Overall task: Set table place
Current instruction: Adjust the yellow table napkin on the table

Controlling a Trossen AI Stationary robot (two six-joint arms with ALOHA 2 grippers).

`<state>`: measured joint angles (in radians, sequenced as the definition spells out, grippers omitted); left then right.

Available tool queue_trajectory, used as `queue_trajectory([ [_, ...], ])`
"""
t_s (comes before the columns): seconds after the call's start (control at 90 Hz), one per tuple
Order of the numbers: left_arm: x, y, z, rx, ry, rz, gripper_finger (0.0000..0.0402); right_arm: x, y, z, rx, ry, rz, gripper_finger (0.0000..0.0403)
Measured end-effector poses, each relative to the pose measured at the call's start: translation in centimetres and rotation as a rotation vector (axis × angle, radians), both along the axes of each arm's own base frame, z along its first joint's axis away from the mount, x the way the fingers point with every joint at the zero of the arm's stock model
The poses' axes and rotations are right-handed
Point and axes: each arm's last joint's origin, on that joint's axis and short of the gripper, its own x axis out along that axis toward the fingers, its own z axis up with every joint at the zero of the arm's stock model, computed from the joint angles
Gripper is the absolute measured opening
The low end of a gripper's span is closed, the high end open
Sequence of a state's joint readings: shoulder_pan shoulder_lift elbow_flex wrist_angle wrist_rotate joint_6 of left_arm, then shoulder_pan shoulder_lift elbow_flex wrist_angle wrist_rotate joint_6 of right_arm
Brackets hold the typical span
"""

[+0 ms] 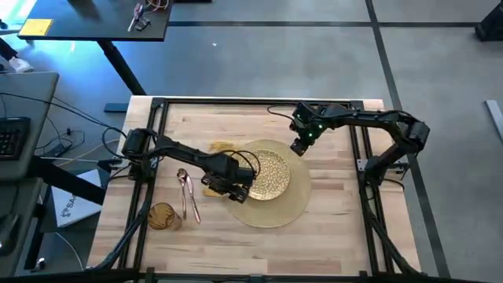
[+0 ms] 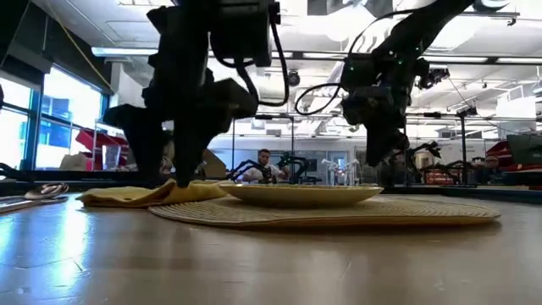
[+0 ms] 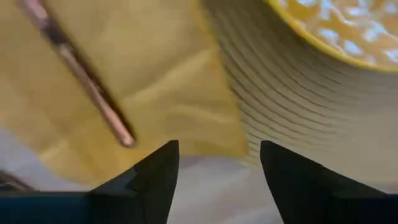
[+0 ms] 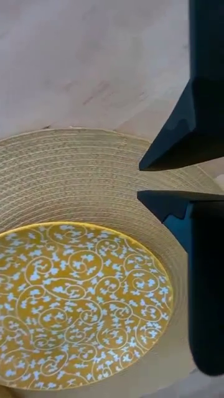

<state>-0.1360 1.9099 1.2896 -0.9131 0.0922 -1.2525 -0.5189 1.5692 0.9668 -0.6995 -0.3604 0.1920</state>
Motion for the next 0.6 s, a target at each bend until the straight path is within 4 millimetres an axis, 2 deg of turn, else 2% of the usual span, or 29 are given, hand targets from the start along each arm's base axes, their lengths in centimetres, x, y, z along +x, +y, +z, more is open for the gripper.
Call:
queue_trajectory([
  [0.122,0.0,-0.1,-0.1,0.091,-0.013,0.021,0.0193,0.2,0.5,0.0,0.030,0.008,-0.025,0.0046],
  [0.3,0.5,-0.7,-1.5,0.113,-0.008,-0.030,0.0153,0.5,1.5,0.0,0.089,0.014,-0.016,0.0046],
  [0.444,0.5,-1.2,-1.6,0.111,-0.011,-0.064,0.0098,0.9,2.5,0.0,0.104,0.028,-0.014,0.0046],
  [0.6,0.3,-1.6,-0.6,0.123,-0.007,-0.018,0.0026,1.3,3.6,-0.1,0.037,0.045,0.050,0.0046],
])
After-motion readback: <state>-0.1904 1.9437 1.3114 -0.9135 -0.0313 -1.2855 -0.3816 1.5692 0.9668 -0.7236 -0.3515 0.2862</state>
